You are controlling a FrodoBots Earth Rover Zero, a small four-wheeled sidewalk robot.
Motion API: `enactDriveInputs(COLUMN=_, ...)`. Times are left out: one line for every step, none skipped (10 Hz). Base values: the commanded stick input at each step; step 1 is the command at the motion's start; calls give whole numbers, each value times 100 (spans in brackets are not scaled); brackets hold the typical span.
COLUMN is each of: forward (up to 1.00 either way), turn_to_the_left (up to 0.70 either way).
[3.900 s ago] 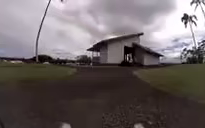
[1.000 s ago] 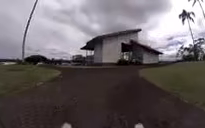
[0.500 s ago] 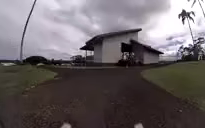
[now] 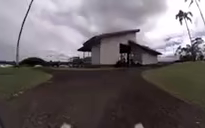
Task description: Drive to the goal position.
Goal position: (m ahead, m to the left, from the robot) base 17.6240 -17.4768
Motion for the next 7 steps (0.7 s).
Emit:
enactDriveInputs(forward=70, turn_to_the_left=0)
enactDriveInputs(forward=70, turn_to_the_left=0)
enactDriveInputs(forward=70, turn_to_the_left=0)
enactDriveInputs(forward=70, turn_to_the_left=0)
enactDriveInputs(forward=70, turn_to_the_left=0)
enactDriveInputs(forward=70, turn_to_the_left=0)
enactDriveInputs(forward=70, turn_to_the_left=0)
